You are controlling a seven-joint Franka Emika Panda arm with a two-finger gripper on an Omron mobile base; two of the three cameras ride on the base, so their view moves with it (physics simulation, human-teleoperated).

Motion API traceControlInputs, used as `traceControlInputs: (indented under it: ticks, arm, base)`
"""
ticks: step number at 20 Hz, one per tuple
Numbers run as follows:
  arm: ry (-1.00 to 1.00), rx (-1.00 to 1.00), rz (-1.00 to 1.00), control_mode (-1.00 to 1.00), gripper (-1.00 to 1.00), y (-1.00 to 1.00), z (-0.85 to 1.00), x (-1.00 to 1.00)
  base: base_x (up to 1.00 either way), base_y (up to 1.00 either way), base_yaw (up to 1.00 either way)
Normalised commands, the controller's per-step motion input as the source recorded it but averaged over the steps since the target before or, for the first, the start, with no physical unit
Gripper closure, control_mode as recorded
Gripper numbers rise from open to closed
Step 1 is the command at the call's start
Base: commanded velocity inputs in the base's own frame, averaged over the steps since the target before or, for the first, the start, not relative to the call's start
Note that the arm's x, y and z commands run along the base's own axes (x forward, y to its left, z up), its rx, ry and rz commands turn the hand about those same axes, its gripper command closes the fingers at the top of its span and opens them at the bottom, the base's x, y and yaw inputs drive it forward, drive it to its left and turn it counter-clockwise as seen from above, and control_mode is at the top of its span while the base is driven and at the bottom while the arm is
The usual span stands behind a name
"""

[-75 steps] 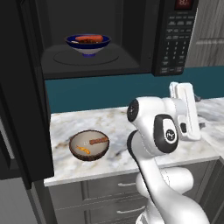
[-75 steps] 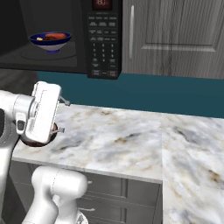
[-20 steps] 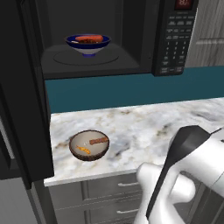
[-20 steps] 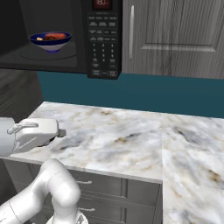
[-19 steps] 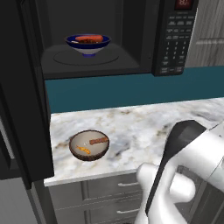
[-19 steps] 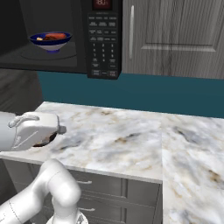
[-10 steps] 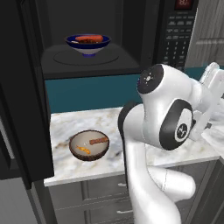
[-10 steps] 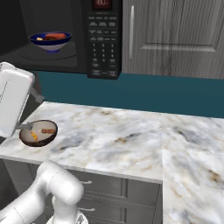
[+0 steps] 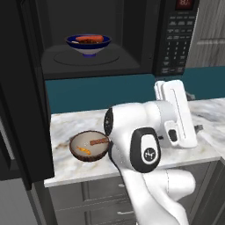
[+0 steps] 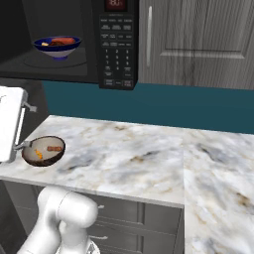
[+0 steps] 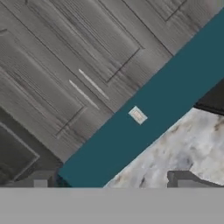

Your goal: Place the bowl containing the steak and carrot in the microwave. Close the microwave door and press the start button to microwave the meal.

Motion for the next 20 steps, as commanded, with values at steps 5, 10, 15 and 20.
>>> traceControlInputs:
  ticks: [5, 10, 15, 20]
  arm:
    - [0.69, -0.38, 0.42, -1.0, -1.0, 0.02, -0.16, -0.12]
    - [0.74, -0.3, 0.42, -1.0, -1.0, 0.01, -0.24, -0.28]
    - [0.81, -0.22, 0.34, -1.0, -1.0, 0.12, -0.27, -0.16]
    - [0.93, -0.29, 0.32, -1.0, -1.0, 0.26, -0.34, 0.0]
  base:
    - [0.0, 0.0, 0.0]
    - [0.0, 0.0, 0.0]
    - [0.0, 0.0, 0.0]
    - [0.0, 0.0, 0.0]
